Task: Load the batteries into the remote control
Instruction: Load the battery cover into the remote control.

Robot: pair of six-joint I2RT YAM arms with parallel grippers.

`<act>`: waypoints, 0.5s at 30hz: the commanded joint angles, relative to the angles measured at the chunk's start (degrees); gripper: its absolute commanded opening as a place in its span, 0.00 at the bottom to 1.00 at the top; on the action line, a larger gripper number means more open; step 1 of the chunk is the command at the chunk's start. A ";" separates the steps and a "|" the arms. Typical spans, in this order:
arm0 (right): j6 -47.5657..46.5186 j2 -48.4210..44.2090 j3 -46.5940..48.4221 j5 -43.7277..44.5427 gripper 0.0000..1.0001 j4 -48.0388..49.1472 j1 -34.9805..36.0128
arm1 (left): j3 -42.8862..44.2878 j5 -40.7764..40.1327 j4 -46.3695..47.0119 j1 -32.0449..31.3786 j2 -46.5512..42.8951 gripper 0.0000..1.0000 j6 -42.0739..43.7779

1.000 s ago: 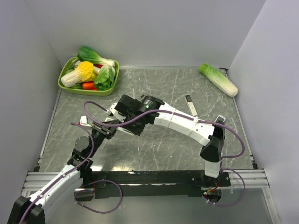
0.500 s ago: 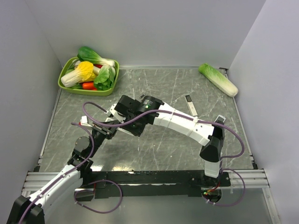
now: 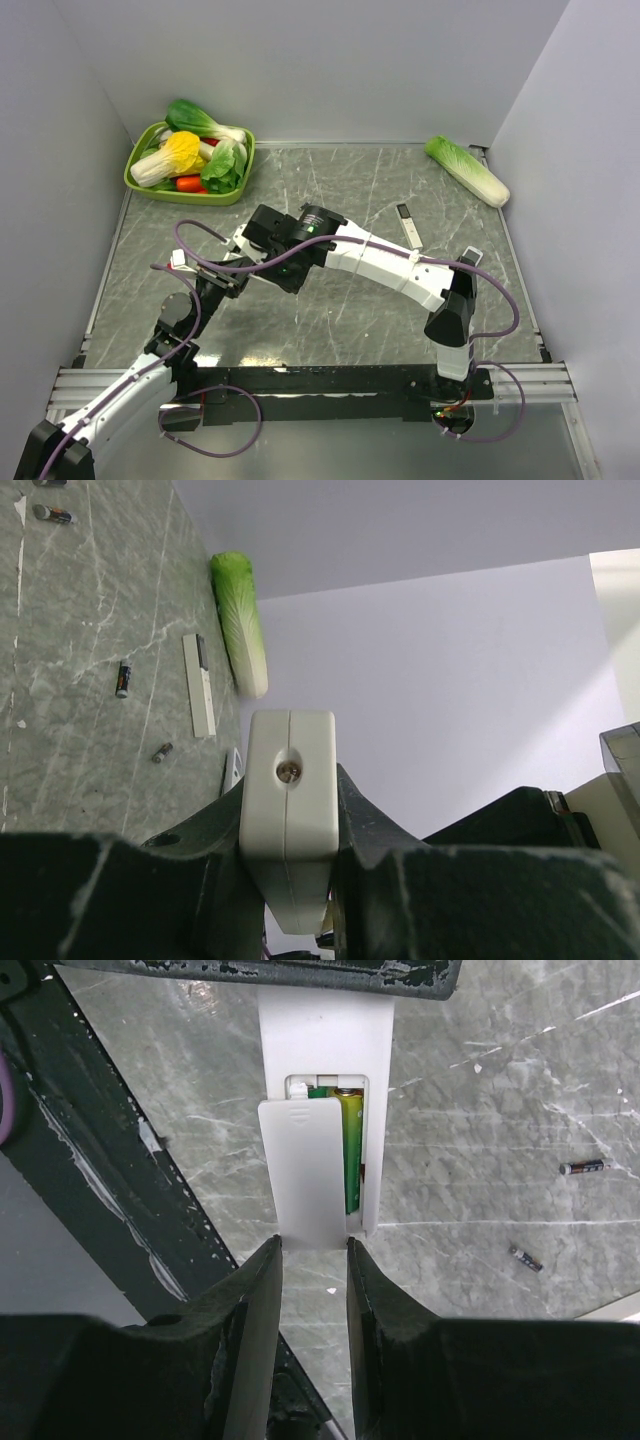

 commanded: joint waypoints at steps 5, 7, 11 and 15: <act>1.31 0.60 1.73 1.48 0.13 -1.06 0.01 | -8.29 -0.35 3.36 -0.36 -1.28 0.02 -1.54; 1.84 0.25 1.64 1.49 0.13 -0.71 -0.34 | -8.46 -0.35 3.45 -0.44 -1.46 0.02 -1.45; 2.28 -0.10 1.55 1.66 0.13 -0.62 -0.78 | -8.55 -0.26 3.98 -0.44 -1.54 0.02 -1.28; 2.54 0.07 1.64 1.84 0.13 -0.89 -0.87 | -8.55 -0.17 4.41 -0.53 -1.63 0.02 -1.10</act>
